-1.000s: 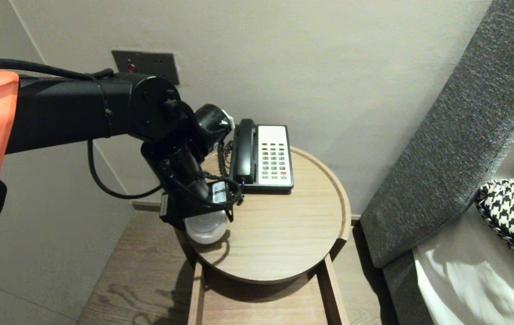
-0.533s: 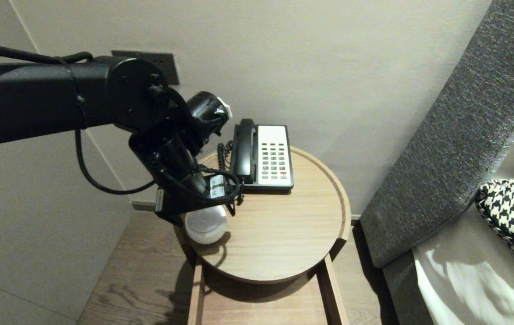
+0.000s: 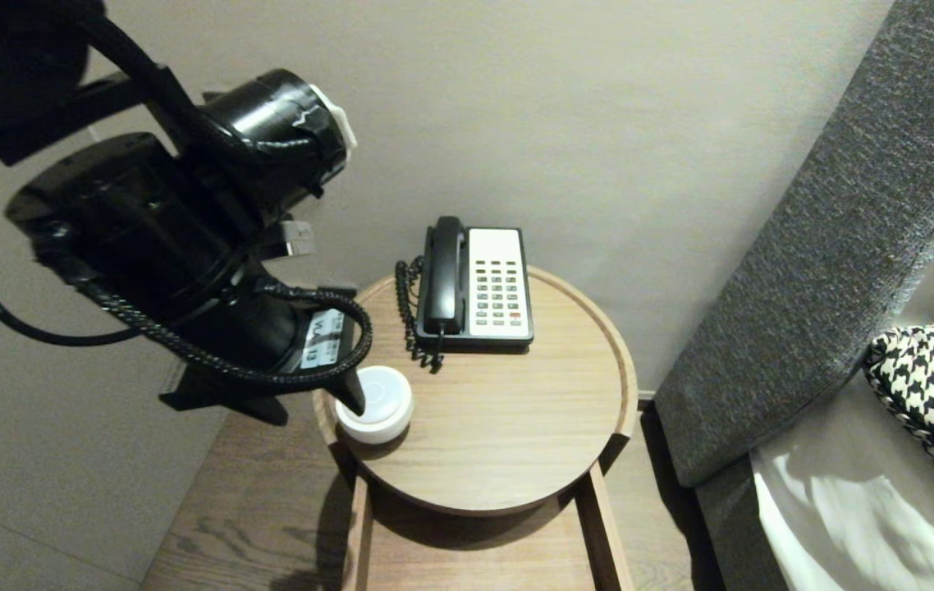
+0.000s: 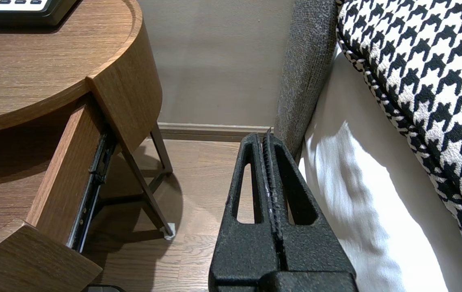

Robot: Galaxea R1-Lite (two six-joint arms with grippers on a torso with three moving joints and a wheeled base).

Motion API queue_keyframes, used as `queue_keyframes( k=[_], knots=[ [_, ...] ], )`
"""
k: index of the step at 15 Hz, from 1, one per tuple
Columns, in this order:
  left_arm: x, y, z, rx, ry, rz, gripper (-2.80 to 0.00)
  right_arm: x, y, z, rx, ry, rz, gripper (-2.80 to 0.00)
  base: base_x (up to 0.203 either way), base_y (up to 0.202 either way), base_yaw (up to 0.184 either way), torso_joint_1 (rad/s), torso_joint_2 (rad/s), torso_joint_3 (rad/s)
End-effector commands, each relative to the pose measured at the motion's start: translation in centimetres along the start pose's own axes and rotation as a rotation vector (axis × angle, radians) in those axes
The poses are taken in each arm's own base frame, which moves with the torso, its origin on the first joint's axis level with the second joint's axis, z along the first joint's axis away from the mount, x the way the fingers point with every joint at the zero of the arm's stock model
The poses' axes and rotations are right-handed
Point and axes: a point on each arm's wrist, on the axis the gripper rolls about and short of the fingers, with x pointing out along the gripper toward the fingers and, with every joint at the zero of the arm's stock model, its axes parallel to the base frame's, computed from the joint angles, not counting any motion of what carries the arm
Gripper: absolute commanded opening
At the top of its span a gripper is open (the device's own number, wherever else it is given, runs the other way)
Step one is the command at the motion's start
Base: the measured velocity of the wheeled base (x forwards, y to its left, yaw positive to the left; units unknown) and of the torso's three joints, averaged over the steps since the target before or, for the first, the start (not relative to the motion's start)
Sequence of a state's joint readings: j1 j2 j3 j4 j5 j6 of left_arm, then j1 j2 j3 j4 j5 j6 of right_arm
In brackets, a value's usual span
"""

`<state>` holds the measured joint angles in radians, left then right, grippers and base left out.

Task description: Close the nightstand drawer

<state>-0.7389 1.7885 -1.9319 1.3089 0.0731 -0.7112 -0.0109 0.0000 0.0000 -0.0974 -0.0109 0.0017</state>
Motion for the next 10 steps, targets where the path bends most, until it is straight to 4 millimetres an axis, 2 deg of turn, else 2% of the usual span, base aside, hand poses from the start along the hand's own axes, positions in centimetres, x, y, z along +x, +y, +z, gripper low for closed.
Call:
queue_keyframes(
  k=[1,3,5,10],
  knots=[
    [-3.7,1.4,-2.6,0.029,-0.006,-0.041,-2.80,0.2,0.0,-1.1,-0.001,0.040,0.000,-2.80,0.000,0.000,0.000,0.000,0.00,0.000],
    [-4.6,1.9,-4.7,0.078,0.067,-0.022,-2.80,0.2,0.0,-1.1,-0.001,0.041,0.000,-2.80,0.000,0.000,0.000,0.000,0.00,0.000],
    [-4.7,2.2,-6.6,0.132,0.149,0.009,-2.80,0.2,0.0,-1.1,-0.001,0.041,0.000,-2.80,0.000,0.000,0.000,0.000,0.00,0.000],
    [-2.2,1.9,-11.1,0.259,0.348,0.109,-2.80,0.2,0.0,-1.1,-0.001,0.041,0.000,-2.80,0.000,0.000,0.000,0.000,0.00,0.000]
  ],
)
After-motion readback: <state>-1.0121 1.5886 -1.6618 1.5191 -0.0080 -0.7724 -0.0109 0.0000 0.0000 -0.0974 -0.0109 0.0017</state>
